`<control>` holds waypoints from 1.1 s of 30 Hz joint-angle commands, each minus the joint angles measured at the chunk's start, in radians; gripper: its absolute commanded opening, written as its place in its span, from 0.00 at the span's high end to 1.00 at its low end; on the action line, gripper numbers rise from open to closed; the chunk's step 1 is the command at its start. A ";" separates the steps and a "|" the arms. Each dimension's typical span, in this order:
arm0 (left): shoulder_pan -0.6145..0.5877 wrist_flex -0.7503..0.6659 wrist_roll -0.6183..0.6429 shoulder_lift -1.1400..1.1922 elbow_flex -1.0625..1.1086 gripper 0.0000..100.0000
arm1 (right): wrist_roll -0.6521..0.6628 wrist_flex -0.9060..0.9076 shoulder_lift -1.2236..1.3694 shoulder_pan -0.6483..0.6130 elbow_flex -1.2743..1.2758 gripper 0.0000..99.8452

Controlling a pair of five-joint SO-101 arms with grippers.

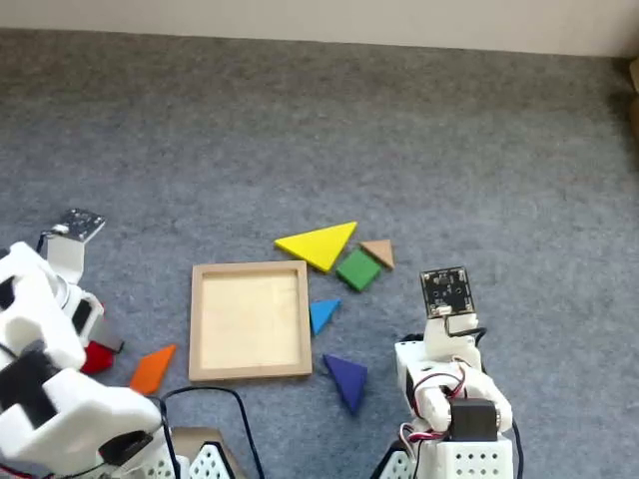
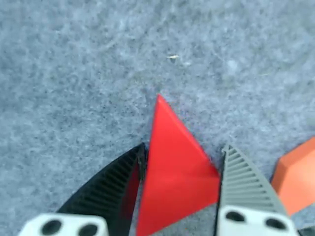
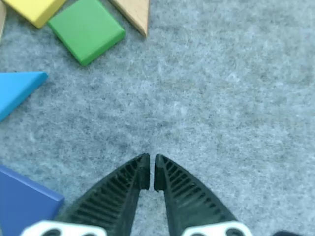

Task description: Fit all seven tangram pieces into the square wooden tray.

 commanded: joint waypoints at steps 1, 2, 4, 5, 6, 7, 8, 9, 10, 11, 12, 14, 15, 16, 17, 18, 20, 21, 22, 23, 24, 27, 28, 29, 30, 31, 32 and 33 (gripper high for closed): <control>-0.015 0.077 -0.011 -0.130 0.016 0.77 | 0.008 0.007 -0.013 0.010 0.148 0.97; -0.015 0.087 -0.011 -0.160 0.028 0.77 | 0.008 0.007 -0.013 0.010 0.148 0.97; -0.025 0.087 -0.011 -0.209 0.064 0.76 | 0.008 0.007 -0.013 0.010 0.148 0.97; -0.031 0.077 -0.011 -0.229 0.081 0.75 | 0.008 0.007 -0.013 0.010 0.148 0.97; -0.041 0.060 -0.011 -0.245 0.097 0.72 | 0.008 0.007 -0.013 0.010 0.148 0.97; -0.061 0.043 -0.011 -0.255 0.113 0.70 | 0.008 0.007 -0.013 0.010 0.148 0.97; -0.076 0.026 -0.011 -0.262 0.124 0.68 | 0.008 0.007 -0.013 0.010 0.148 0.97; -0.088 0.014 -0.012 -0.263 0.131 0.68 | 0.008 0.007 -0.013 0.010 0.148 0.97; -0.097 0.006 -0.014 -0.262 0.137 0.68 | 0.008 0.007 -0.013 0.010 0.148 0.97; -0.107 0.005 -0.035 -0.262 0.142 0.68 | 0.008 0.007 -0.013 0.010 0.148 0.97; -0.117 0.011 -0.068 -0.262 0.148 0.68 | 0.008 0.007 -0.013 0.010 0.148 0.97; -0.139 0.026 -0.120 -0.269 0.165 0.68 | 0.008 0.007 -0.013 0.010 0.148 0.97; -0.150 0.031 -0.138 -0.271 0.174 0.68 | 0.008 0.007 -0.013 0.010 0.148 0.97; -0.159 0.025 -0.153 -0.271 0.180 0.68 | 0.008 0.007 -0.013 0.010 0.148 0.97; -0.173 0.021 -0.169 -0.269 0.185 0.68 | 0.008 0.007 -0.013 0.010 0.148 0.97; -0.186 0.012 -0.192 -0.265 0.186 0.68 | 0.008 0.007 -0.013 0.010 0.148 0.97; -0.211 -0.025 -0.232 -0.262 0.200 0.68 | 0.008 0.007 -0.013 0.010 0.148 0.97; -0.219 -0.058 -0.249 -0.262 0.217 0.68 | 0.008 0.007 -0.013 0.010 0.148 0.97; -0.223 -0.100 -0.255 -0.262 0.240 0.68 | 0.008 0.007 -0.013 0.010 0.148 0.97; -0.223 -0.144 -0.255 -0.262 0.271 0.68 | 0.008 0.007 -0.013 0.010 0.148 0.97; -0.220 -0.195 -0.249 -0.262 0.305 0.68 | 0.008 0.007 -0.013 0.010 0.148 0.97; -0.189 -0.356 -0.210 -0.262 0.412 0.68 | 0.008 0.007 -0.013 0.010 0.148 0.97; -0.179 -0.397 -0.196 -0.262 0.443 0.68 | 0.008 0.007 -0.013 0.010 0.148 0.97; -0.171 -0.431 -0.186 -0.268 0.469 0.68 | 0.008 0.007 -0.013 0.010 0.148 0.97; -0.162 -0.450 -0.180 -0.271 0.487 0.68 | 0.008 0.007 -0.013 0.010 0.148 0.97; -0.150 -0.451 -0.178 -0.271 0.498 0.68 | 0.008 0.007 -0.013 0.010 0.148 0.97; -0.136 -0.450 -0.178 -0.271 0.499 0.68 | 0.008 0.007 -0.013 0.010 0.148 0.97; -0.125 -0.450 -0.175 -0.271 0.501 0.68 | 0.008 0.007 -0.013 0.010 0.148 0.97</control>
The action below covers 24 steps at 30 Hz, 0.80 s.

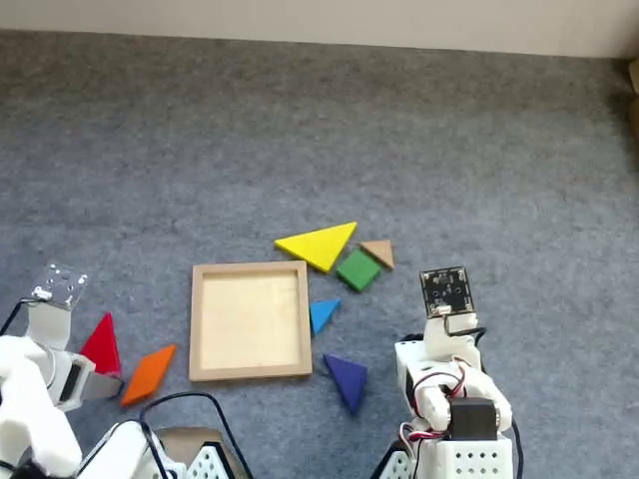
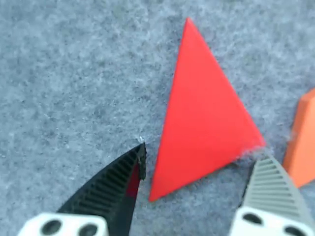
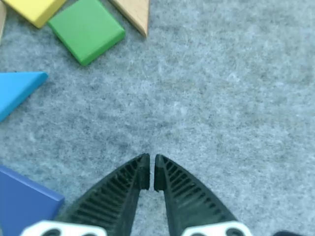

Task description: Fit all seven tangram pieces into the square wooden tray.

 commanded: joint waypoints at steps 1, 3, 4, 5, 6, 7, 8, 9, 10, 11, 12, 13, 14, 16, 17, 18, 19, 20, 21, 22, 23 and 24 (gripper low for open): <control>0.084 -0.077 0.044 0.001 0.042 0.68 | 0.008 0.007 -0.013 0.010 0.148 0.97; 0.111 -0.077 0.097 -0.001 0.036 0.68 | 0.008 0.007 -0.013 0.010 0.148 0.97; 0.127 -0.077 0.114 -0.001 0.028 0.68 | 0.008 0.007 -0.013 0.010 0.148 0.97; 0.140 -0.075 0.126 -0.001 0.022 0.68 | 0.008 0.007 -0.013 0.010 0.148 0.97; 0.153 -0.075 0.132 -0.001 0.018 0.68 | 0.008 0.007 -0.013 0.010 0.148 0.97; 0.165 -0.075 0.133 -0.001 0.015 0.68 | 0.008 0.007 -0.013 0.010 0.148 0.97; 0.180 -0.075 0.133 0.004 0.008 0.68 | 0.008 0.007 -0.013 0.010 0.148 0.97; 0.194 -0.075 0.133 0.008 0.002 0.68 | 0.008 0.007 -0.013 0.010 0.148 0.97; 0.205 -0.075 0.135 0.010 -0.004 0.69 | 0.008 0.007 -0.013 0.010 0.148 0.97; 0.217 -0.075 0.135 0.010 -0.007 0.71 | 0.008 0.007 -0.013 0.010 0.148 0.97; 0.229 -0.075 0.135 0.010 -0.012 0.72 | 0.008 0.007 -0.013 0.010 0.148 0.97; 0.242 -0.072 0.135 0.010 -0.012 0.72 | 0.008 0.007 -0.013 0.010 0.148 0.97; 0.249 -0.063 0.135 0.010 -0.012 0.72 | 0.008 0.007 -0.013 0.010 0.148 0.97; 0.254 -0.043 0.135 0.010 -0.024 0.72 | 0.008 0.007 -0.013 0.010 0.148 0.97; 0.254 -0.021 0.135 0.010 -0.036 0.72 | 0.008 0.007 -0.013 0.010 0.148 0.97; 0.254 0.006 0.133 0.010 -0.048 0.72 | 0.008 0.007 -0.013 0.010 0.148 0.97; 0.255 0.035 0.130 0.010 -0.062 0.72 | 0.008 0.007 -0.013 0.010 0.148 0.97; 0.255 0.066 0.130 0.010 -0.077 0.72 | 0.008 0.007 -0.013 0.010 0.148 0.97; 0.257 0.097 0.130 0.012 -0.093 0.73 | 0.008 0.007 -0.013 0.010 0.148 0.97; 0.257 0.121 0.130 0.012 -0.107 0.73 | 0.008 0.007 -0.013 0.010 0.148 0.97; 0.257 0.144 0.129 0.012 -0.114 0.73 | 0.008 0.007 -0.013 0.010 0.148 0.97; 0.257 0.160 0.129 0.012 -0.119 0.73 | 0.008 0.007 -0.013 0.010 0.148 0.97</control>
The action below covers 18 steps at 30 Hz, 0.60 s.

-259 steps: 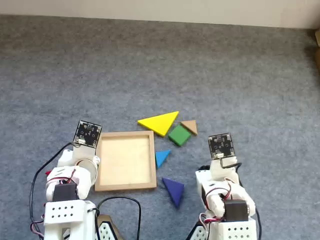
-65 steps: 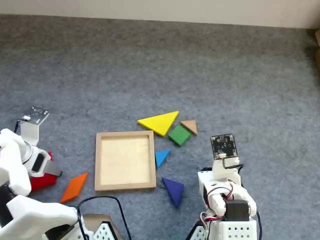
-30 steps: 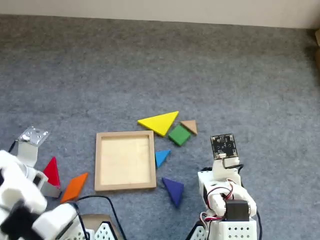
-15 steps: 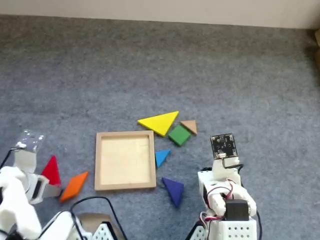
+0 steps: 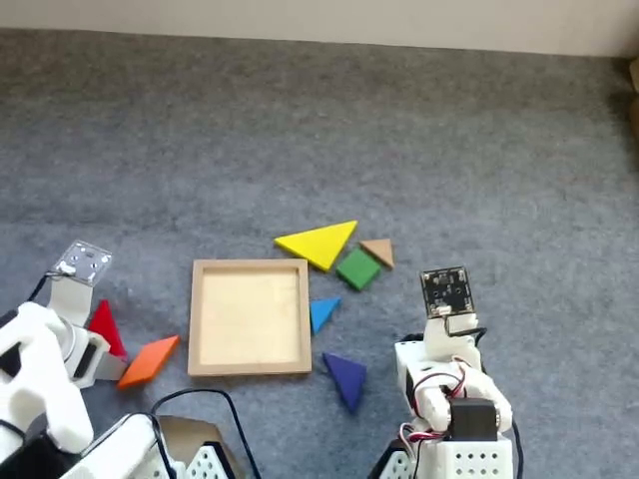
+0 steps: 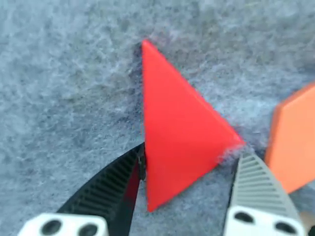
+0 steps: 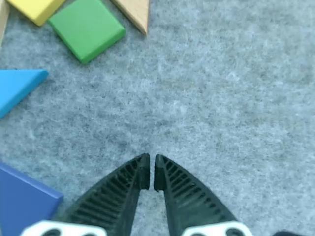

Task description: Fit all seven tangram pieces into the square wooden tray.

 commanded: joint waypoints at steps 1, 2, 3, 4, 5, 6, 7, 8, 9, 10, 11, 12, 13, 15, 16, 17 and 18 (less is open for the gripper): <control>0.051 0.066 0.020 -0.001 -0.048 0.73 | 0.008 0.007 -0.013 0.010 0.148 0.97; 0.058 0.069 0.018 -0.001 -0.048 0.74 | 0.008 0.007 -0.013 0.010 0.148 0.97; 0.065 0.072 0.018 0.001 -0.047 0.76 | 0.008 0.007 -0.013 0.010 0.148 0.97; 0.071 0.072 0.018 0.001 -0.047 0.78 | 0.008 0.007 -0.013 0.010 0.148 0.97; 0.077 0.072 0.018 0.007 -0.047 0.79 | 0.008 0.007 -0.013 0.010 0.148 0.97; 0.081 0.072 0.018 0.018 -0.051 0.81 | 0.008 0.007 -0.013 0.010 0.148 0.97; 0.081 0.072 0.018 0.033 -0.056 0.81 | 0.008 0.007 -0.013 0.010 0.148 0.97; 0.081 0.066 0.017 0.047 -0.056 0.82 | 0.008 0.007 -0.013 0.010 0.148 0.97; 0.081 0.064 0.017 0.059 -0.062 0.82 | 0.008 0.007 -0.013 0.010 0.148 0.97; 0.077 0.071 0.017 0.074 -0.076 0.82 | 0.008 0.007 -0.013 0.010 0.148 0.97; 0.076 0.074 0.017 0.088 -0.087 0.82 | 0.008 0.007 -0.013 0.010 0.148 0.97; 0.074 0.086 0.017 0.101 -0.099 0.82 | 0.008 0.007 -0.013 0.010 0.148 0.97; 0.074 0.101 0.017 0.108 -0.110 0.82 | 0.008 0.007 -0.013 0.010 0.148 0.97; 0.074 0.132 0.020 0.116 -0.131 0.82 | 0.008 0.007 -0.013 0.010 0.148 0.97; 0.074 0.153 0.021 0.116 -0.145 0.82 | 0.008 0.007 -0.013 0.010 0.148 0.97; 0.076 0.178 0.023 0.108 -0.160 0.82 | 0.008 0.007 -0.013 0.010 0.148 0.97; 0.079 0.206 0.023 0.097 -0.173 0.83 | 0.008 0.007 -0.013 0.010 0.148 0.97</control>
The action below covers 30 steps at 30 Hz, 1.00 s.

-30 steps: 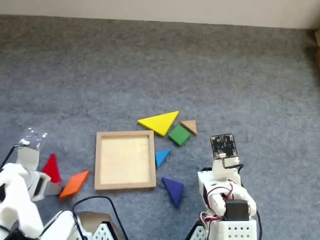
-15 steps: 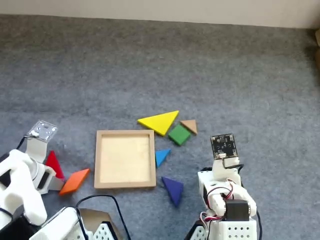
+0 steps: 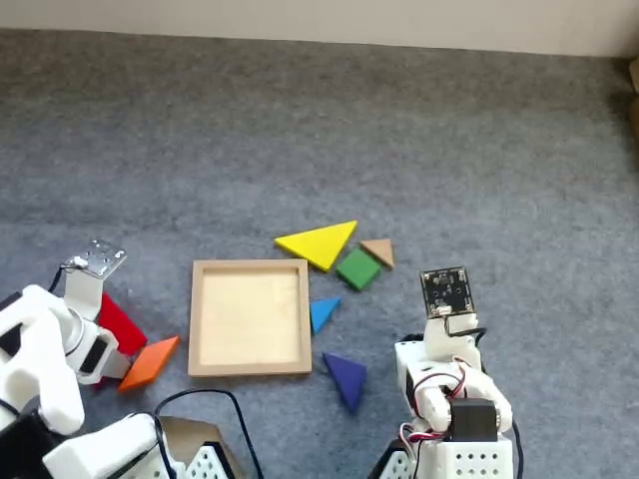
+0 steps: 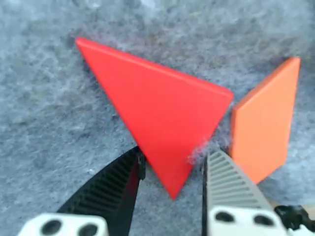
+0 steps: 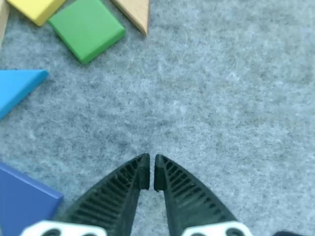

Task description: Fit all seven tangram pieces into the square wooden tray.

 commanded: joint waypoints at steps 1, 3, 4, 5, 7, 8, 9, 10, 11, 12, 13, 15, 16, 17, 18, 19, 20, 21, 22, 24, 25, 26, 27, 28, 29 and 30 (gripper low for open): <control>0.030 0.086 0.012 -0.030 -0.079 0.84 | 0.008 0.007 -0.013 0.010 0.148 0.97; 0.042 0.138 0.012 -0.073 -0.097 0.89 | 0.008 0.007 -0.013 0.010 0.148 0.97; 0.059 0.164 0.012 -0.099 -0.104 0.92 | 0.008 0.007 -0.013 0.010 0.148 0.97; 0.073 0.192 0.012 -0.128 -0.108 0.94 | 0.008 0.007 -0.013 0.010 0.148 0.97; 0.108 0.242 0.014 -0.191 -0.107 0.97 | 0.008 0.007 -0.013 0.010 0.148 0.97; 0.134 0.269 0.020 -0.226 -0.104 0.97 | 0.008 0.007 -0.013 0.010 0.148 0.97; 0.160 0.295 0.048 -0.262 -0.104 0.97 | 0.008 0.007 -0.013 0.010 0.148 0.97; 0.191 0.315 0.087 -0.298 -0.104 0.97 | 0.008 0.007 -0.013 0.010 0.148 0.97; 0.226 0.331 0.127 -0.335 -0.104 0.97 | 0.008 0.007 -0.013 0.010 0.148 0.97; 0.263 0.347 0.163 -0.372 -0.104 0.97 | 0.008 0.007 -0.013 0.010 0.148 0.97; 0.306 0.364 0.193 -0.407 -0.104 0.97 | 0.008 0.007 -0.013 0.010 0.148 0.97; 0.401 0.397 0.250 -0.472 -0.104 0.97 | 0.008 0.007 -0.013 0.010 0.148 0.97; 0.446 0.413 0.279 -0.503 -0.104 0.97 | 0.008 0.007 -0.013 0.010 0.148 0.97; 0.489 0.427 0.313 -0.530 -0.107 0.97 | 0.008 0.007 -0.013 0.010 0.148 0.97; 0.521 0.433 0.347 -0.556 -0.110 0.97 | 0.008 0.007 -0.013 0.010 0.148 0.97; 0.544 0.434 0.379 -0.579 -0.110 0.97 | 0.008 0.007 -0.013 0.010 0.148 0.97; 0.556 0.433 0.402 -0.599 -0.110 0.96 | 0.008 0.007 -0.013 0.010 0.148 0.97; 0.558 0.431 0.419 -0.615 -0.110 0.95 | 0.008 0.007 -0.013 0.010 0.148 0.97; 0.555 0.431 0.430 -0.627 -0.110 0.92 | 0.008 0.007 -0.013 0.010 0.148 0.97; 0.536 0.436 0.448 -0.636 -0.105 0.84 | 0.008 0.007 -0.013 0.010 0.148 0.97; 0.512 0.434 0.462 -0.636 -0.104 0.79 | 0.008 0.007 -0.013 0.010 0.148 0.97; 0.484 0.430 0.479 -0.636 -0.104 0.75 | 0.008 0.007 -0.013 0.010 0.148 0.97; 0.452 0.428 0.486 -0.636 -0.104 0.72 | 0.008 0.007 -0.013 0.010 0.148 0.97; 0.421 0.427 0.486 -0.636 -0.108 0.72 | 0.008 0.007 -0.013 0.010 0.148 0.97; 0.392 0.419 0.486 -0.636 -0.110 0.72 | 0.008 0.007 -0.013 0.010 0.148 0.97; 0.367 0.407 0.486 -0.636 -0.110 0.72 | 0.008 0.007 -0.013 0.010 0.148 0.97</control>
